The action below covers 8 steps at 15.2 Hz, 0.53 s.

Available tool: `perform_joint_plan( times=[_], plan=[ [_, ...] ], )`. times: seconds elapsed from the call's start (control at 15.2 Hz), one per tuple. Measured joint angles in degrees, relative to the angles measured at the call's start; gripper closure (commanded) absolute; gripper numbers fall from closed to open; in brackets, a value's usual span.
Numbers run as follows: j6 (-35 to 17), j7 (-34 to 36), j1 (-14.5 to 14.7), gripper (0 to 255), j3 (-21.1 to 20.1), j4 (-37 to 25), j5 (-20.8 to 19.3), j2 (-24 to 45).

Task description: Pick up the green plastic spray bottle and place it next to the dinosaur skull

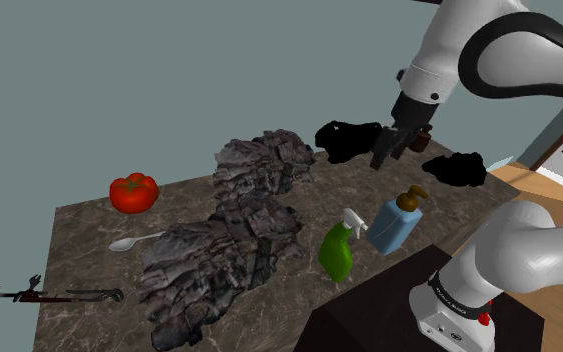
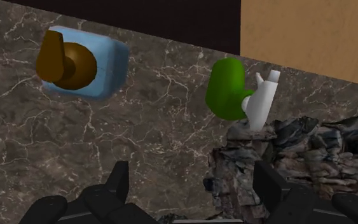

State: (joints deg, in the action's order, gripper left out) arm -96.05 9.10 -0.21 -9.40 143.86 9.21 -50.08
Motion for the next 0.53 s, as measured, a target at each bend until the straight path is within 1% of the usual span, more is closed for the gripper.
perform_joint_plan(
  times=[0.2,0.53],
  plan=[
    [-3.3,5.8,0.5,0,-4.5,4.0,2.7,-0.9],
    [-8.7,16.9,1.7,0,-13.8,7.0,8.0,0.9]
  ],
)
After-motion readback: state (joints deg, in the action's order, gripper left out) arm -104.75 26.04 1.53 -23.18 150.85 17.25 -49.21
